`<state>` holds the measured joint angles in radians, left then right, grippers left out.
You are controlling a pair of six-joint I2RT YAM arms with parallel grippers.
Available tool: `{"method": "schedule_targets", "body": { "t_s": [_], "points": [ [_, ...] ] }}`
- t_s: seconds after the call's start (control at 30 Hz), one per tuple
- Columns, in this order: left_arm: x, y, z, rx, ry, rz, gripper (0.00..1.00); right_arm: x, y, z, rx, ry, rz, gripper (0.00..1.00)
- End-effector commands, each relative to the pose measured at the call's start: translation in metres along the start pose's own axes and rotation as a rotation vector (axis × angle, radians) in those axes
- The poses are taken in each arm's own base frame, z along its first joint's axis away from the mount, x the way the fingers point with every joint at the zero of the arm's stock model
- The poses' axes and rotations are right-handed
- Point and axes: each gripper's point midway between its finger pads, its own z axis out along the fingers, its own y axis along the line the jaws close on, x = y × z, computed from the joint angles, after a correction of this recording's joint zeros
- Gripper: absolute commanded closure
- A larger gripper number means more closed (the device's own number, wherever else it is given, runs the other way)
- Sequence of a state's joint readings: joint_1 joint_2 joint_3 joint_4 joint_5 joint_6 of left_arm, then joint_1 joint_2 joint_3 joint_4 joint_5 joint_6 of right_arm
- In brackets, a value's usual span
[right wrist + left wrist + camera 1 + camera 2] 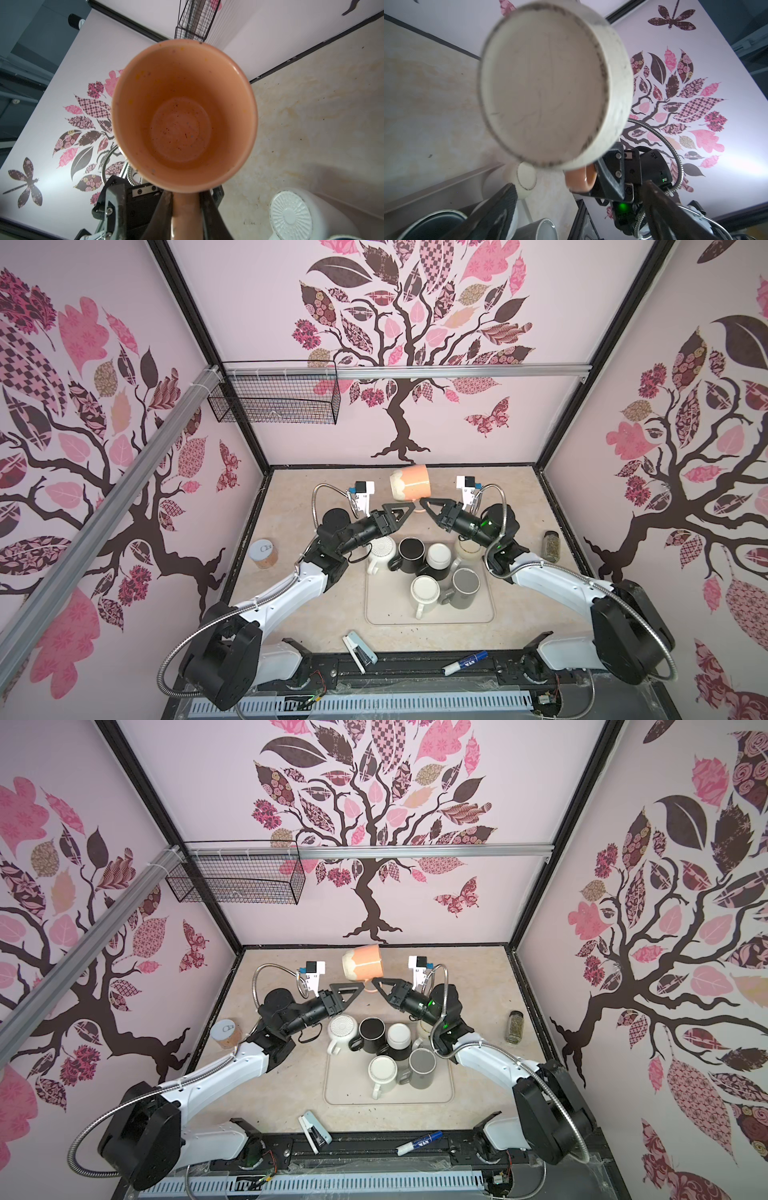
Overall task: Turn the mug right side up
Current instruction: 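Open the left gripper while the right gripper carries the mug toward the far corner, then lower the peach mug upright onto the table with the right gripper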
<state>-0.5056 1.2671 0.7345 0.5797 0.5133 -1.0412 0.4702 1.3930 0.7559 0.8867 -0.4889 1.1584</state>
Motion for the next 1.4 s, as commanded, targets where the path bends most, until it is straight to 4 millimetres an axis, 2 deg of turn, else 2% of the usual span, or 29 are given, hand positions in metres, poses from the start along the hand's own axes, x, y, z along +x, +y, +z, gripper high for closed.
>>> {"method": "schedule_targets", "body": {
  "t_s": [0.0, 0.1, 0.3, 0.43, 0.53, 0.7, 0.8, 0.87, 0.97, 1.17, 1.37],
  "points": [
    [-0.01, -0.008, -0.015, -0.048, -0.009, 0.087, 0.04, -0.054, 0.033, 0.004, -0.13, -0.123, -0.036, 1.0],
    [-0.012, 0.006, -0.03, -0.205, -0.007, 0.164, 0.04, -0.079, 0.005, 0.005, -0.046, -0.156, -0.032, 1.0],
    [-0.022, 0.025, -0.07, -0.459, -0.054, 0.314, 0.04, -0.126, -0.05, -0.006, 0.276, -0.2, -0.161, 1.0],
    [-0.014, 0.039, -0.084, -0.606, 0.063, 0.342, 0.04, -0.148, -0.078, -0.017, 0.48, -0.191, -0.279, 1.0],
    [-0.008, 0.049, -0.092, -0.659, 0.097, 0.358, 0.04, -0.16, -0.093, -0.019, 0.636, -0.136, -0.415, 1.0],
    [-0.007, 0.047, -0.098, -0.643, 0.051, 0.362, 0.04, -0.187, -0.104, -0.047, 0.898, -0.152, -0.605, 1.0],
    [-0.005, 0.046, -0.095, -0.626, 0.068, 0.359, 0.04, -0.201, -0.11, -0.067, 1.049, -0.139, -0.69, 1.0],
    [-0.001, 0.048, -0.091, -0.61, 0.089, 0.347, 0.04, -0.205, -0.118, -0.076, 1.09, -0.115, -0.702, 1.0],
    [0.005, 0.054, -0.087, -0.605, 0.116, 0.33, 0.04, -0.207, -0.136, -0.09, 1.191, -0.063, -0.714, 1.0],
    [0.015, 0.056, -0.078, -0.555, 0.157, 0.301, 0.04, -0.206, -0.173, -0.111, 1.339, -0.006, -0.704, 1.0],
    [0.018, 0.056, -0.075, -0.541, 0.169, 0.292, 0.04, -0.204, -0.2, -0.127, 1.405, 0.014, -0.695, 1.0]
  ]
}}
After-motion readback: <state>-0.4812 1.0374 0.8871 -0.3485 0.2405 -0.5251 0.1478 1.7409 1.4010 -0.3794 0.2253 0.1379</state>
